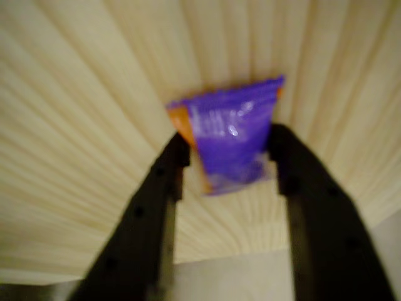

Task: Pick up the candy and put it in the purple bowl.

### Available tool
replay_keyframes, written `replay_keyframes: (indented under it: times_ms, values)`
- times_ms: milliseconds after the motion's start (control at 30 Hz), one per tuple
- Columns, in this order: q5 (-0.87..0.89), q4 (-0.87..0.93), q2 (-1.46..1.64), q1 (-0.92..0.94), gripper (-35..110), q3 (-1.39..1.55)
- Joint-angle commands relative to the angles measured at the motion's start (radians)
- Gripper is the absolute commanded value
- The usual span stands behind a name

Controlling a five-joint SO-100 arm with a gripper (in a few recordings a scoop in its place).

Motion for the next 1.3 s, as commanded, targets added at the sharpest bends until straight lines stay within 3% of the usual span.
replay_keyframes:
  times_ms: [0, 167, 433, 900, 1267]
  values:
    - [0.003, -0.014, 0.029, 0.005, 8, -0.078]
    - [0.0, -0.018, 0.032, 0.012, 0, -0.086]
    - [0.005, -0.011, 0.066, 0.011, 0, -0.075]
    - [0.021, 0.115, 0.417, -0.02, 0, -0.051]
    - [0.097, 0.215, 0.739, -0.262, 0, 0.023]
